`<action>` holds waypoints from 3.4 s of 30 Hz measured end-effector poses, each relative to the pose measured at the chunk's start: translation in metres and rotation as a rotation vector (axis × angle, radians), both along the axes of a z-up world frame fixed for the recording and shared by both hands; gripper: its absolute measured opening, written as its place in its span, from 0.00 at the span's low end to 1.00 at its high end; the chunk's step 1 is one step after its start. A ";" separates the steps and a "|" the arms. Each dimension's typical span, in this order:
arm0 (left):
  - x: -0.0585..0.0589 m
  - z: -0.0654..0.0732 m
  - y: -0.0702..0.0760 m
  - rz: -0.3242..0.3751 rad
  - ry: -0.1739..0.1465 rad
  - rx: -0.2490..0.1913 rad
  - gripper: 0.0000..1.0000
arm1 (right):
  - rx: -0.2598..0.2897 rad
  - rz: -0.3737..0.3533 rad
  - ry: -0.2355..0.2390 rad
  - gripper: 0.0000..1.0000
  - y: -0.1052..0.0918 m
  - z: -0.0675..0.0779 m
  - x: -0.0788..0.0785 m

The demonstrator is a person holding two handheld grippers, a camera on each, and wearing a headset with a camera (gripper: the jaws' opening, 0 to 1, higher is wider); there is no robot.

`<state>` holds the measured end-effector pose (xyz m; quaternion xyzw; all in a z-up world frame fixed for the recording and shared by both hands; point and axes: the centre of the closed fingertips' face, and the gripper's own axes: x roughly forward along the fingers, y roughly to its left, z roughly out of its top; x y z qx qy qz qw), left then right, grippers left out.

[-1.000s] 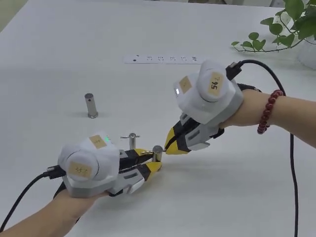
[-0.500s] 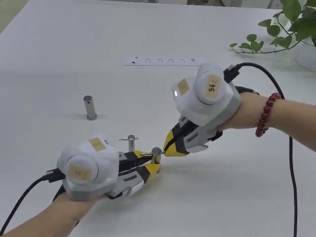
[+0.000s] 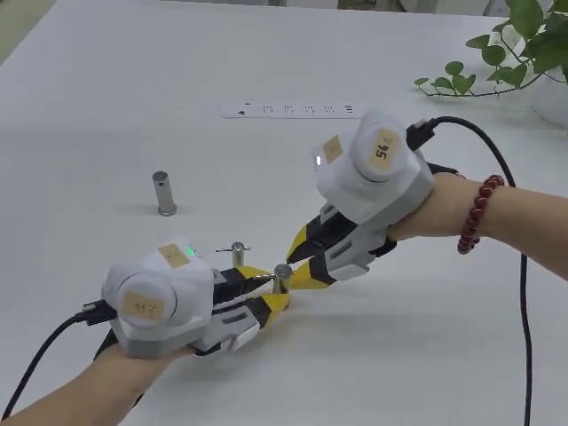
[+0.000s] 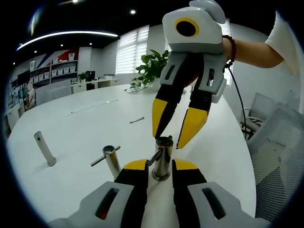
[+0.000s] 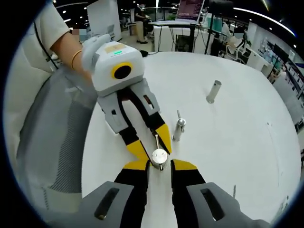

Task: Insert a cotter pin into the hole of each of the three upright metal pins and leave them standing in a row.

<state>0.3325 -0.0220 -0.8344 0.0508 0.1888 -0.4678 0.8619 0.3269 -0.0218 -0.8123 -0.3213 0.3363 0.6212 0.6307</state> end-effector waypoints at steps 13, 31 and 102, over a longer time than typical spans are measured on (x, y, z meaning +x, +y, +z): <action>-0.007 0.004 0.015 -0.005 0.010 0.008 0.24 | 0.020 0.001 -0.023 0.18 0.010 -0.005 -0.002; -0.021 0.016 0.040 -0.013 0.002 -0.010 0.27 | 0.048 -0.027 -0.019 0.15 0.015 -0.009 0.000; -0.028 0.033 0.055 0.008 -0.018 -0.046 0.39 | 0.039 -0.110 -0.025 0.14 0.003 -0.005 0.036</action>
